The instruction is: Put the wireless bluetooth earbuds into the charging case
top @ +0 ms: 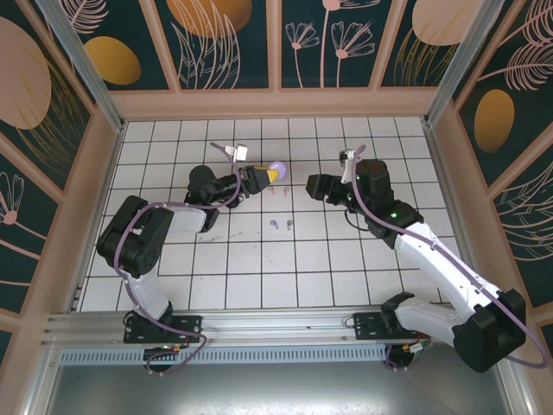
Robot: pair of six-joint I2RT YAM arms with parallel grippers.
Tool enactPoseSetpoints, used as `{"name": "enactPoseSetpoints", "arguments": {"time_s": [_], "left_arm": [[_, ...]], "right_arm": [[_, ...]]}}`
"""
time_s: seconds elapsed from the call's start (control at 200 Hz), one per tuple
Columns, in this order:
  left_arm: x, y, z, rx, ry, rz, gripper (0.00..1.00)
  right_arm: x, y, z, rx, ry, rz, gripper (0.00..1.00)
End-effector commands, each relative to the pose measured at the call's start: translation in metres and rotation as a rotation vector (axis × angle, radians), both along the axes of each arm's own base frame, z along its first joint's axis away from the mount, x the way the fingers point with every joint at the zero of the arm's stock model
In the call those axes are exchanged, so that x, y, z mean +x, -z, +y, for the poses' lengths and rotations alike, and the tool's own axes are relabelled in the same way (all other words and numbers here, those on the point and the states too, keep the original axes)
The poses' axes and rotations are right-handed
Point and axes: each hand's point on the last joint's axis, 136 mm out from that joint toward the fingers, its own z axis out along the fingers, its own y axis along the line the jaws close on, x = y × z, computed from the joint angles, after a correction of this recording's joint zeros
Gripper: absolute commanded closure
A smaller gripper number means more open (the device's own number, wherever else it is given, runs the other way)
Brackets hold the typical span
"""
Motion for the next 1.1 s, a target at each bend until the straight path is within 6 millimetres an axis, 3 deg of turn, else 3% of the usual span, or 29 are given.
{"name": "enactPoseSetpoints", "arguments": {"time_s": [0.0, 0.09, 0.125, 0.23, 0.601, 1.096], "left_arm": [[-0.021, -0.019, -0.002, 0.017, 0.084, -0.078, 1.00], [-0.024, -0.015, -0.001, 0.037, 0.094, -0.075, 1.00], [-0.029, -0.026, 0.001, 0.031, 0.093, -0.102, 1.00], [-0.034, -0.028, 0.001, 0.037, 0.102, -0.106, 1.00], [-0.037, -0.029, -0.007, 0.057, 0.128, -0.120, 1.00], [-0.037, -0.037, -0.009, 0.055, 0.146, -0.144, 1.00]], "right_arm": [[-0.010, -0.029, 0.024, 0.054, -0.178, -0.128, 0.25], [-0.007, -0.034, 0.031, 0.081, -0.202, -0.131, 0.25], [-0.005, -0.034, 0.032, 0.085, -0.204, -0.129, 0.25], [0.000, -0.035, 0.039, 0.094, -0.220, -0.131, 0.25], [0.010, -0.040, 0.059, 0.119, -0.260, -0.127, 0.27], [0.029, -0.014, 0.068, 0.080, -0.237, -0.070, 0.32]]}}
